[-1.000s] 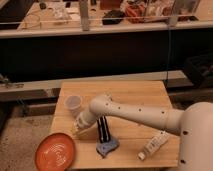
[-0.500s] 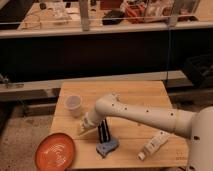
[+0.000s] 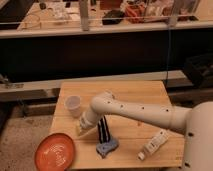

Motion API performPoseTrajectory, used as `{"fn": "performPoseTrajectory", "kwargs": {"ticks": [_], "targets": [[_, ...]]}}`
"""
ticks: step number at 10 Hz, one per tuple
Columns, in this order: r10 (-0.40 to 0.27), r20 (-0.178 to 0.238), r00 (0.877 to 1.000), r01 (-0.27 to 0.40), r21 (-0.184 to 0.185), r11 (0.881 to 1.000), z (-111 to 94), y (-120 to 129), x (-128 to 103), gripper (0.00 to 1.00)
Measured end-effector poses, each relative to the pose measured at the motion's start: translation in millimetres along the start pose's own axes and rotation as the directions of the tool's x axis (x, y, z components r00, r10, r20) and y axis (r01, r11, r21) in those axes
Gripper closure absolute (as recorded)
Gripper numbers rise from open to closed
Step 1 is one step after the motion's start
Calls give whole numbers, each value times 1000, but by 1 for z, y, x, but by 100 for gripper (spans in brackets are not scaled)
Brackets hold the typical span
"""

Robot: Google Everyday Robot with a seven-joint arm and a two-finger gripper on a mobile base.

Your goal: Drag the ceramic bowl in a circle

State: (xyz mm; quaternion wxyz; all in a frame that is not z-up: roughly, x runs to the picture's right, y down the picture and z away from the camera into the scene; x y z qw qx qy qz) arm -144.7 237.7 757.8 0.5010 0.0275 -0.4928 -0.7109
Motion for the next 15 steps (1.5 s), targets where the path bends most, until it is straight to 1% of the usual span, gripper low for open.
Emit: {"fn": "performPoseTrajectory", "kwargs": {"ticks": [2, 3, 4, 6, 7, 8, 9, 11, 12, 13, 14, 15], "targets": [[-11, 16, 1000, 10, 20, 1000, 10, -8, -1, 20], [-23, 28, 999, 22, 24, 999, 19, -17, -1, 20], [-33, 42, 999, 33, 17, 999, 29, -25, 0, 20], [-47, 66, 997, 48, -14, 999, 45, -31, -2, 21], [-49, 75, 996, 51, -25, 998, 49, -31, -4, 25], [-50, 84, 995, 53, -36, 998, 53, -30, -6, 35], [-42, 86, 995, 46, -49, 998, 53, -28, -8, 48], [-25, 83, 996, 31, -67, 997, 49, -22, -14, 64], [-13, 75, 997, 19, -75, 997, 45, -18, -16, 69], [1, 67, 998, 4, -72, 997, 40, -14, -18, 70], [10, 60, 998, -6, -57, 998, 39, -12, -17, 70], [23, 51, 998, -21, -31, 999, 38, -9, -14, 70]]}}
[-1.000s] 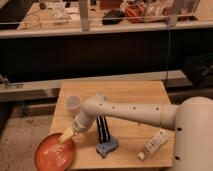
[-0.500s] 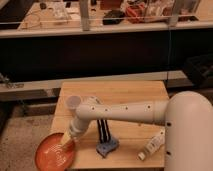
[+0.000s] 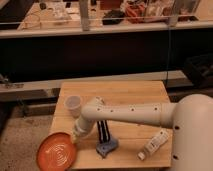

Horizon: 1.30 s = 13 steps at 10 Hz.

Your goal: Drag the ceramic bowl in a circle

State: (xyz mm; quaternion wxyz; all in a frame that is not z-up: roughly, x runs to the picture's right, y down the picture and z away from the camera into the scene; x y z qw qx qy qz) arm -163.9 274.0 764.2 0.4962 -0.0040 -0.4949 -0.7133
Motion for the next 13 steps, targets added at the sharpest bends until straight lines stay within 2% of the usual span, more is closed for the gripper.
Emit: {"fn": "performPoseTrajectory", "kwargs": {"ticks": [2, 4, 5, 7, 10, 13], "targets": [[43, -28, 999, -41, 64, 997, -4, 11, 14, 70], [94, -57, 994, -86, 122, 989, -5, 19, 31, 70], [108, -65, 992, -98, 139, 985, -6, 21, 36, 70], [130, -92, 987, -118, 129, 985, -15, 24, 45, 70], [168, -116, 979, -156, 109, 982, -21, 31, 46, 76], [171, -110, 979, -162, 83, 983, -19, 29, 44, 77]]}}
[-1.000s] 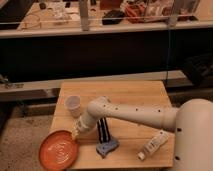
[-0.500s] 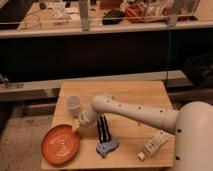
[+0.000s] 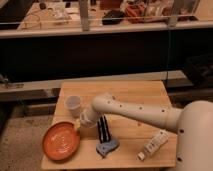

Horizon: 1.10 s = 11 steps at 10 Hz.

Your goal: Drag the ceramic bowl in a circle

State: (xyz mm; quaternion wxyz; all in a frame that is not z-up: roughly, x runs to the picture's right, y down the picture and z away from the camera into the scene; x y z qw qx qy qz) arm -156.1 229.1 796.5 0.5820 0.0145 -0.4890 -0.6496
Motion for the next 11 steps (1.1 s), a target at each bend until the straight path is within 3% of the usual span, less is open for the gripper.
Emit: {"fn": "performPoseTrajectory", "kwargs": {"ticks": [1, 4, 6, 8, 9, 11], "targets": [[-29, 16, 999, 28, 16, 999, 2, -2, -2, 83], [-108, 61, 992, 105, 49, 993, 6, -12, -18, 84], [-163, 68, 984, 155, 108, 982, 1, -17, -42, 84], [-193, 68, 979, 182, 135, 974, -8, -15, -69, 85], [-191, 72, 979, 181, 125, 975, -13, -11, -79, 89], [-152, 90, 984, 147, 63, 987, -26, 6, -103, 90]]}}
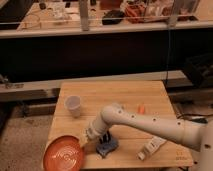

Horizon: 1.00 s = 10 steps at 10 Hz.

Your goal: Drag the ceramic bowl in a circle

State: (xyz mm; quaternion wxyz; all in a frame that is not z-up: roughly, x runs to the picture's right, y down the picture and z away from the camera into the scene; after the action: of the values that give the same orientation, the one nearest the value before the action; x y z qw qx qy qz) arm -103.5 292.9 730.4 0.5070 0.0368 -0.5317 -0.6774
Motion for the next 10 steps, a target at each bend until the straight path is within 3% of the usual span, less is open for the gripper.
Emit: {"fn": "performPoseTrajectory", "kwargs": {"ticks": [3, 4, 5, 7, 10], "targets": [[91, -20, 996, -93, -81, 992, -27, 25, -24, 98], [144, -48, 988, -149, -126, 981, -46, 37, -33, 98], [165, -64, 984, -172, -146, 974, -54, 41, -33, 98], [208, -107, 972, -224, -167, 960, -68, 51, -21, 98], [257, -149, 955, -279, -160, 947, -71, 73, 15, 98]]}}
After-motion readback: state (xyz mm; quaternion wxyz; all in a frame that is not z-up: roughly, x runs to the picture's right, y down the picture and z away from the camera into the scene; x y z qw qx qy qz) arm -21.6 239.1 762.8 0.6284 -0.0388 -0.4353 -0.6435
